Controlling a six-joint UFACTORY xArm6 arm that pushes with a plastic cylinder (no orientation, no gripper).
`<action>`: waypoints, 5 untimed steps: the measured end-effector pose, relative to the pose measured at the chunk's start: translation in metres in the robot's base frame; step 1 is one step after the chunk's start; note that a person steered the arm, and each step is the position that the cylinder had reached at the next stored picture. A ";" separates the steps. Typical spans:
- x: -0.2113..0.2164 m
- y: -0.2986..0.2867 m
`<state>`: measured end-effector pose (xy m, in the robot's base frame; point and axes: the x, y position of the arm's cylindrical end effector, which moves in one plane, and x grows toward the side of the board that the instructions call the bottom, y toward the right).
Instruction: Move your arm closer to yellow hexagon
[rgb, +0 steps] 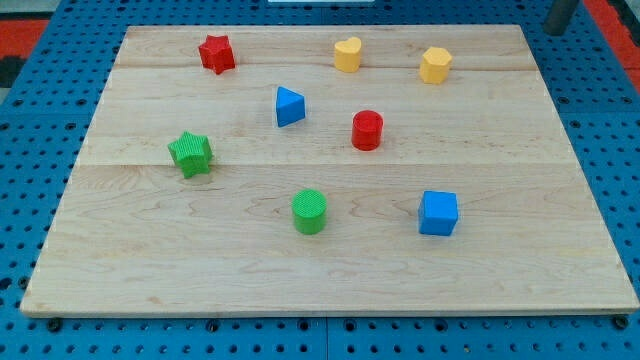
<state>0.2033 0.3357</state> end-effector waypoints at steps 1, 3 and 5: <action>0.000 0.000; -0.002 0.000; -0.012 -0.007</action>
<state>0.1914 0.3291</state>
